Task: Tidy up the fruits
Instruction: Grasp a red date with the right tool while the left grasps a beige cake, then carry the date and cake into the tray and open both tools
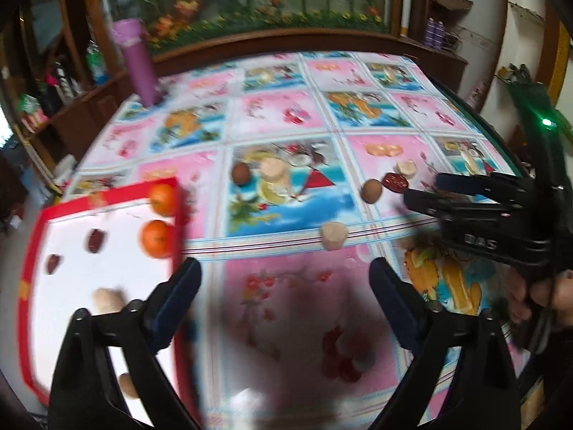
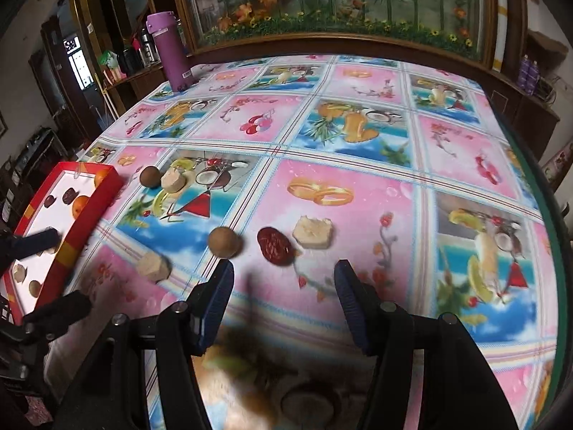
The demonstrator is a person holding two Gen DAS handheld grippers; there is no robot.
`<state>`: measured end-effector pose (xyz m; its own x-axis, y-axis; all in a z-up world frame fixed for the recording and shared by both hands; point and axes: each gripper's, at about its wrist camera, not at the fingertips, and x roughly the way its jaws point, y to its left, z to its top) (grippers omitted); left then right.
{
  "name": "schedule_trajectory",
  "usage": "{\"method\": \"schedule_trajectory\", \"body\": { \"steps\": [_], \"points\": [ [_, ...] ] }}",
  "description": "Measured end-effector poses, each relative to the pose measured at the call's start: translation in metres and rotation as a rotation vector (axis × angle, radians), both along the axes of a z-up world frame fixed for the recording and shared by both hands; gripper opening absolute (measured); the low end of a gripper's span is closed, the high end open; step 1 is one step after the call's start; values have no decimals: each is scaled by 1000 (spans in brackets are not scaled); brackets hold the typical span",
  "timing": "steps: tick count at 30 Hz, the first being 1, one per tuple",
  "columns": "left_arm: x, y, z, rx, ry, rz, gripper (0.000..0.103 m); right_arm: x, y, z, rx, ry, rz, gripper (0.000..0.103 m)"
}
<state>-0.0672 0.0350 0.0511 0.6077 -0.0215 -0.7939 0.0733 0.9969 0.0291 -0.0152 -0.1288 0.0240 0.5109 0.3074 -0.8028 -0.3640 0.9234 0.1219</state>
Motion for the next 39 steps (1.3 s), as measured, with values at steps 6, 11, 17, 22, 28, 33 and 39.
{"method": "schedule_trajectory", "body": {
  "steps": [6,11,17,22,28,33,39],
  "points": [
    [23,-6,-14,-28,51,-40,67,6,13,-2,-33,-13,27,43],
    [33,-13,-23,-51,85,-71,66,11,11,-5,-9,7,28,39],
    [41,-16,-31,-63,107,-78,61,12,15,-7,-6,-1,35,35],
    [45,-15,-36,-75,113,-87,51,13,20,-7,-17,-15,40,27],
    [47,-16,-35,-77,99,-94,39,13,18,-7,-24,-23,28,22],
    [47,-19,-35,-90,94,-110,25,11,12,-6,18,3,12,22],
    [31,-13,-22,-113,60,-101,25,-4,8,8,111,23,8,21]
  ]
}}
